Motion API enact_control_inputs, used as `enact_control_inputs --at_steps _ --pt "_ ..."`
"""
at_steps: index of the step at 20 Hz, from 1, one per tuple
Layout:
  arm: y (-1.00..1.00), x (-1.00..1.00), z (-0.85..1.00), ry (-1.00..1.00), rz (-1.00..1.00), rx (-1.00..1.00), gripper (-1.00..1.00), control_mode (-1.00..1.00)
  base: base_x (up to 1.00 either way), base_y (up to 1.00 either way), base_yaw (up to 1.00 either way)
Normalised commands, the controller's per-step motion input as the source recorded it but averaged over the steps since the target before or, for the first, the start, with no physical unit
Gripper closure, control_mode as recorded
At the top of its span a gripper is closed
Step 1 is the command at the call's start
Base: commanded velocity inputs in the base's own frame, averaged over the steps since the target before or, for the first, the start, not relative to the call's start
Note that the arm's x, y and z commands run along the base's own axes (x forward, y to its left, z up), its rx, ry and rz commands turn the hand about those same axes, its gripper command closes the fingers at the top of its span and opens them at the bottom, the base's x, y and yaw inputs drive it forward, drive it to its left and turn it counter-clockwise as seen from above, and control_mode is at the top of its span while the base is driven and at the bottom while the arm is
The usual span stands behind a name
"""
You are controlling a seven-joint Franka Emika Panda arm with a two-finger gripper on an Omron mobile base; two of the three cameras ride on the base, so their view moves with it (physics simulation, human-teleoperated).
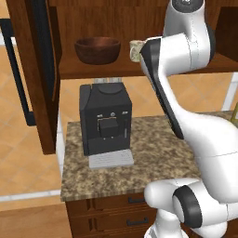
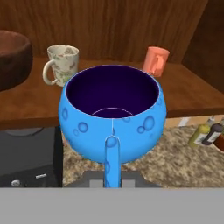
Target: Gather all objects into one cabinet and sort the glasses and bowls to opposite sides.
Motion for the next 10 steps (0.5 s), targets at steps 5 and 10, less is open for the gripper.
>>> enact_control_inputs --at_steps 5,10 --pt "0.00 0.68 -0.08 0.00 0.00 -0.13 1.00 -1.00 0.00 0.00 0.00" --pt "-0.02 0.48 -0.02 0.03 -0.05 -0.02 1.00 -1.00 0.00 0.00 0.00"
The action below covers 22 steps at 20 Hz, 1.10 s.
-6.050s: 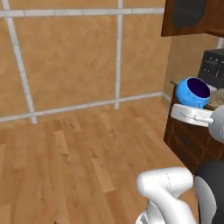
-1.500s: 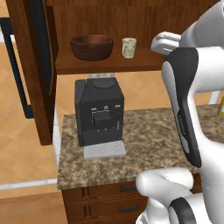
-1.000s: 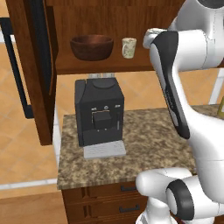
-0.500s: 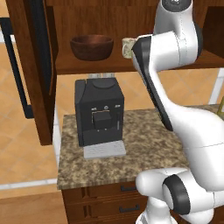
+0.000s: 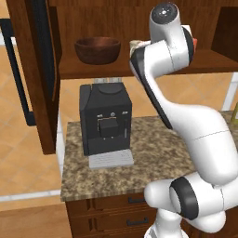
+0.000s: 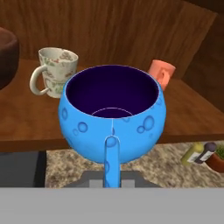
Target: Gather all objects into one cabinet and sort the glasses and bowls to opposite sides.
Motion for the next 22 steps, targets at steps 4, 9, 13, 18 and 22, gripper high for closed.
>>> enact_control_inputs --at_steps 4,9,13,18,22 --pt "-0.08 0.38 0.00 0.10 -0.12 0.05 1.00 -1.00 0.00 0.00 0.00" --pt "-0.14 0.10 0.00 0.04 -0.05 0.08 1.00 -1.00 0.00 0.00 0.00" --pt "-0.18 0.02 -0.04 0.00 0.00 0.10 1.00 -1.00 0.00 0.00 0.00" --pt "-0.24 0.25 -0.24 0.00 0.00 0.02 1.00 -1.00 0.00 0.00 0.00" --pt "-0.23 0.41 -0.40 0.00 0.00 0.00 1.00 -1.00 0.00 0.00 0.00"
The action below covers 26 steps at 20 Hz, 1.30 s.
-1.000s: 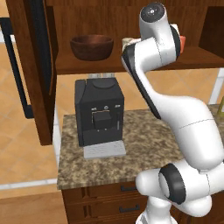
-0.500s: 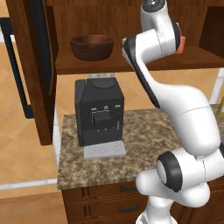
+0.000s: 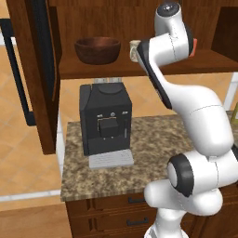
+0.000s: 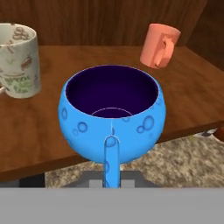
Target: Gather all objects into one cabinet and sort the glasses and bowls to opposite sides.
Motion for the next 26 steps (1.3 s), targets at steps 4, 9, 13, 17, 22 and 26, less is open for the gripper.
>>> enact_control_inputs --at_steps 4,9,13,17,22,26 --pt "-0.20 0.36 -0.28 0.00 0.00 0.01 1.00 -1.00 0.00 0.00 0.00" --pt "-0.21 0.36 -0.07 0.00 0.00 0.02 1.00 -1.00 0.00 0.00 0.00" --pt "-0.09 0.15 0.00 0.00 0.00 0.03 1.00 -1.00 0.00 0.00 0.00" --pt "-0.06 0.14 -0.03 0.00 0.00 0.04 1.00 -1.00 0.00 0.00 0.00" --pt "-0.10 0.26 -0.14 0.00 0.00 0.05 1.00 -1.00 0.00 0.00 0.00" --pt "-0.17 0.40 -0.34 0.00 0.00 0.03 1.00 -1.00 0.00 0.00 0.00"
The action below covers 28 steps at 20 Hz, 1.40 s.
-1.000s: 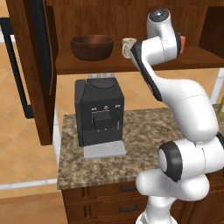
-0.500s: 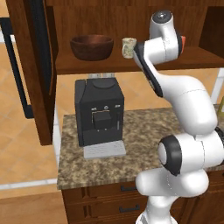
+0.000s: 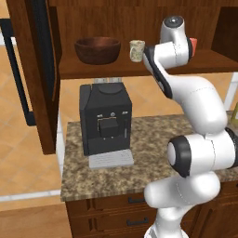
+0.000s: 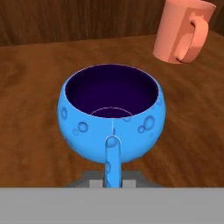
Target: Gather all objects into one cabinet and sort the glasses and bowls to opposite sides.
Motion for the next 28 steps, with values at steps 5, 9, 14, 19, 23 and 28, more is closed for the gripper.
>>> enact_control_inputs --at_steps 5,9,14,19,23,28 --pt "-0.15 0.46 -0.27 0.00 0.00 0.01 1.00 -1.00 0.00 0.00 0.00" --pt "-0.13 0.43 -0.30 0.00 0.00 0.02 1.00 -1.00 0.00 0.00 0.00" --pt "-0.12 0.36 -0.33 0.01 0.00 0.04 1.00 -1.00 0.00 0.00 0.00" --pt "-0.11 0.42 -0.42 0.05 0.00 0.04 1.00 -1.00 0.00 0.00 0.00" --pt "-0.09 0.33 -0.48 0.07 0.00 0.04 -1.00 -1.00 0.00 0.00 0.00" --pt "-0.10 0.28 -0.50 0.08 0.00 0.04 -1.00 -1.00 0.00 0.00 0.00"
